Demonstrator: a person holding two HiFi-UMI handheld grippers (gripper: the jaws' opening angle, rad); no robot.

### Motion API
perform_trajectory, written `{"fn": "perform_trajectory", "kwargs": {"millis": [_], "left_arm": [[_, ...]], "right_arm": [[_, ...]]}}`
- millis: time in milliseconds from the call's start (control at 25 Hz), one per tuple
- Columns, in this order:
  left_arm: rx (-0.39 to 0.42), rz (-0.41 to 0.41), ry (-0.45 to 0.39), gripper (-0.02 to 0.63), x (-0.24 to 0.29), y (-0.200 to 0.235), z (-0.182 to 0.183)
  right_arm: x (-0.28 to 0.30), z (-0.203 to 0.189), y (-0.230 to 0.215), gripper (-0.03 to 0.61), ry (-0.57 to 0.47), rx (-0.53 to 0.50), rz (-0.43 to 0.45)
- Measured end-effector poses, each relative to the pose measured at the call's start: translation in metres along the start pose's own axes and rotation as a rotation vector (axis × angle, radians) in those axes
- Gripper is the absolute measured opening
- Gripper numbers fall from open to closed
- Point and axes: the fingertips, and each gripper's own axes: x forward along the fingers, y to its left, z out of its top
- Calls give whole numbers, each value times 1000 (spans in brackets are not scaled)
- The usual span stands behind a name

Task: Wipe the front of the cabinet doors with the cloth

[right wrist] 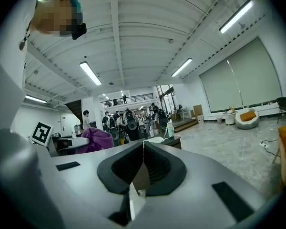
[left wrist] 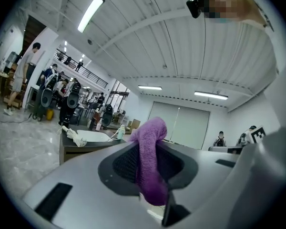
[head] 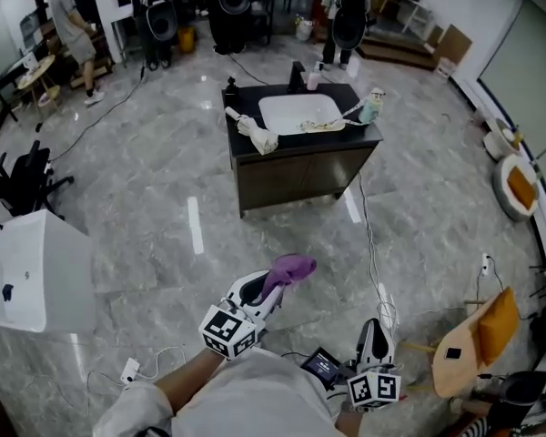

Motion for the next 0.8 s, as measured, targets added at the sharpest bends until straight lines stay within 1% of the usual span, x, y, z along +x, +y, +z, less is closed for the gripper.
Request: {"fn": "perform_trajectory", "kwargs": {"millis": [80, 200, 320, 480, 560, 680, 800], "left_arm": [[33, -13, -6, 91, 18, 13, 8], [67, -2, -2, 91, 39, 38, 17], [68, 24, 5, 91, 50, 53, 22], [57, 72, 25, 89, 67, 62, 19], [58, 92, 38, 89, 82, 61, 16], [69, 116, 45, 89, 109, 54, 13], [48, 156, 26, 90, 140, 40, 16]], "right_arm": [[21, 6, -3, 26, -16, -7, -7], [49, 7, -5, 26, -17, 0, -8], [64, 1, -13, 26, 2, 18, -6], [88, 0, -35, 26, 14, 37, 2], [103, 2, -48, 26, 21, 33, 20], [129, 8, -72, 26, 33, 40, 71], [150, 21, -102, 26, 44, 38, 139]]}}
